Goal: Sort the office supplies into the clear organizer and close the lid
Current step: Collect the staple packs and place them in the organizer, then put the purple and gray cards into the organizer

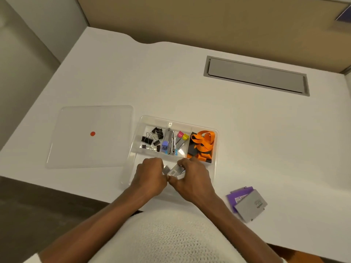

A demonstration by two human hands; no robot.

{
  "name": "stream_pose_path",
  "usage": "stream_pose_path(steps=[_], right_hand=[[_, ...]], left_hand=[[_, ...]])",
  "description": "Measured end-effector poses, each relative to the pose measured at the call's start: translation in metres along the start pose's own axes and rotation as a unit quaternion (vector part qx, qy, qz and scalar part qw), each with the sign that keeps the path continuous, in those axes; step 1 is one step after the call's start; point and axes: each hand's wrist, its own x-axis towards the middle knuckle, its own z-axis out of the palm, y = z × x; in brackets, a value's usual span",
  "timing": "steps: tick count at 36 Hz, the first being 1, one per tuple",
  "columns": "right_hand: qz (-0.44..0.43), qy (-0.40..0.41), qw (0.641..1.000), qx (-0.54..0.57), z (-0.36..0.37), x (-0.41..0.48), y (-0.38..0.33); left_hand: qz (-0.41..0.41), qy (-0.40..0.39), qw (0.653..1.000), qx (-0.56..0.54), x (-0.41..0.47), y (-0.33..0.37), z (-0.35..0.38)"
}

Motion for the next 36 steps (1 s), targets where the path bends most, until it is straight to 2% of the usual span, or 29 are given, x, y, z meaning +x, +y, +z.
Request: stream_pose_path(steps=[6,11,16,21,24,27,30,33,36], right_hand=[[0.010,-0.015,1.000,-0.009,0.007,0.008,-0.002],[0.002,-0.039,0.999,-0.008,0.005,0.008,-0.004],[-0.011,-0.012,1.000,-0.012,0.010,-0.002,-0.002],[0.051,0.057,0.997,0.004,0.007,-0.017,0.010],[0.114,0.124,0.986,0.016,-0.005,-0.030,0.028],[0.191,0.198,0.961,0.013,-0.019,-0.044,0.052],[0.240,0.246,0.939,-0.001,-0.031,-0.058,0.083],[0.257,0.238,0.937,-0.008,-0.039,-0.070,0.116],[0.273,0.195,0.942,-0.035,-0.039,-0.081,0.142]], left_hand=[[0.037,-0.030,0.999,0.000,-0.002,-0.012,-0.005],[0.073,0.000,0.996,-0.045,-0.008,-0.020,-0.010],[0.091,0.013,0.995,-0.023,-0.006,-0.027,-0.009],[0.165,0.055,0.984,0.034,-0.005,-0.018,-0.003],[0.255,0.064,0.963,0.064,-0.003,-0.002,0.002],[0.361,0.068,0.927,0.082,0.000,0.016,0.012],[0.438,0.030,0.889,0.127,0.006,0.032,0.029],[0.486,-0.014,0.855,0.178,0.015,0.044,0.051],[0.526,-0.022,0.823,0.214,0.022,0.048,0.073]])
